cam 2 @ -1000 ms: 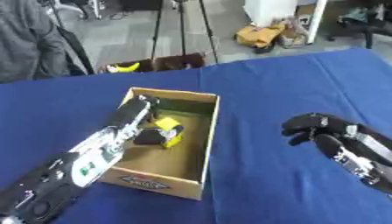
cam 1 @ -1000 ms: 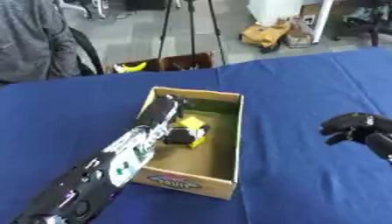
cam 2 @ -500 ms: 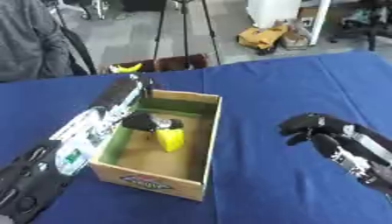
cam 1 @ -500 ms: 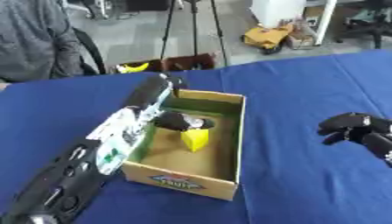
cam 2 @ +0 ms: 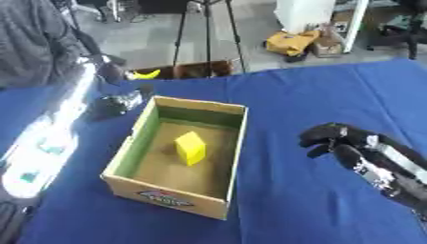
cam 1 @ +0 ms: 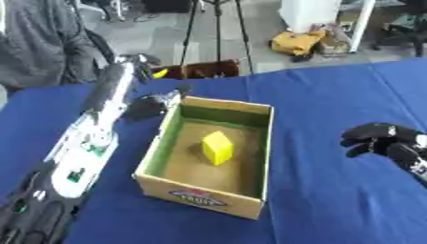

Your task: Pick up objects on the table and place them in the box.

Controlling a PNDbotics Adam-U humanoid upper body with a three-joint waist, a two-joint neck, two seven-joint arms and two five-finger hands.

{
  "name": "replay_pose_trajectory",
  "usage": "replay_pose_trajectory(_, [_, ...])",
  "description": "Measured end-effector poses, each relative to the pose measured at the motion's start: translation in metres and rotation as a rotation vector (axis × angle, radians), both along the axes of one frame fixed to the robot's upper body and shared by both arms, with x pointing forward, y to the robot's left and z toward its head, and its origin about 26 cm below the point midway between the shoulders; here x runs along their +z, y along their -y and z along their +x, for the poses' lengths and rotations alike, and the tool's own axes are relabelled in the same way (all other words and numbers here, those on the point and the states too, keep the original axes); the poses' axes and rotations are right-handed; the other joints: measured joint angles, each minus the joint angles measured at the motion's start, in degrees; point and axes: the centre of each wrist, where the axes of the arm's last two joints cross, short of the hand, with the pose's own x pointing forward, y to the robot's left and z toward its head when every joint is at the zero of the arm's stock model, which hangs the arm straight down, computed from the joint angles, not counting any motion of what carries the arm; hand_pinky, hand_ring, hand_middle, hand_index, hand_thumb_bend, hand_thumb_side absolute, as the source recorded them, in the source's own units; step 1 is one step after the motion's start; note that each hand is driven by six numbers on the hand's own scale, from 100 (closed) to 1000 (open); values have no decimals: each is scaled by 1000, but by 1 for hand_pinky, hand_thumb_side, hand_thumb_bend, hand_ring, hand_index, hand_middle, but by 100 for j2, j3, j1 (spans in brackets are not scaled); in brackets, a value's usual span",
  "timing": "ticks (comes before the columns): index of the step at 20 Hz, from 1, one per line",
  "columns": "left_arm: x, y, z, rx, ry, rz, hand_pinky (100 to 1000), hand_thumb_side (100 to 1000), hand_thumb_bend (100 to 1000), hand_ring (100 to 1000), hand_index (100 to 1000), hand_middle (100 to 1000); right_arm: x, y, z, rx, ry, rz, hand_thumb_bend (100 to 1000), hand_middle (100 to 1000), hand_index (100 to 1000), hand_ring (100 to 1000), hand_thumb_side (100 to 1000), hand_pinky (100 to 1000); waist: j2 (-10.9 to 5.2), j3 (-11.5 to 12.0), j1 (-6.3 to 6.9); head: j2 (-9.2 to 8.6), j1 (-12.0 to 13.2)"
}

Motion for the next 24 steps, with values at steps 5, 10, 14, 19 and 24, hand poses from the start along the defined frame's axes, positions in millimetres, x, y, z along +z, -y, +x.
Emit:
replay_pose_trajectory(5, [-11,-21,-29,73,21,-148,465,843,508,554,762,513,1,2,0,-22,1,21,100,791,851,812,781,737,24,72,11,-39,-35])
replay_pose_trajectory(10, [-38,-30,-55,95,17,-272,465,867,492,550,764,508,1,2,0,-34,-9,43,100,786,851,807,775,730,18,75,10,-38,-27])
replay_pose_trajectory(14, [-55,-32,-64,89,39,-386,463,882,483,548,763,505,1,2,0,-42,-15,56,100,782,851,803,776,725,10,75,5,-32,-1])
replay_pose_trajectory(19, [-73,-35,-63,53,66,-625,461,899,469,546,760,502,0,3,1,-58,-23,70,100,780,851,801,774,723,10,75,7,22,38])
replay_pose_trajectory(24, [-84,-37,-62,52,72,-699,460,910,458,543,756,500,1,3,1,-68,-28,77,100,780,852,801,777,723,-1,81,8,219,98])
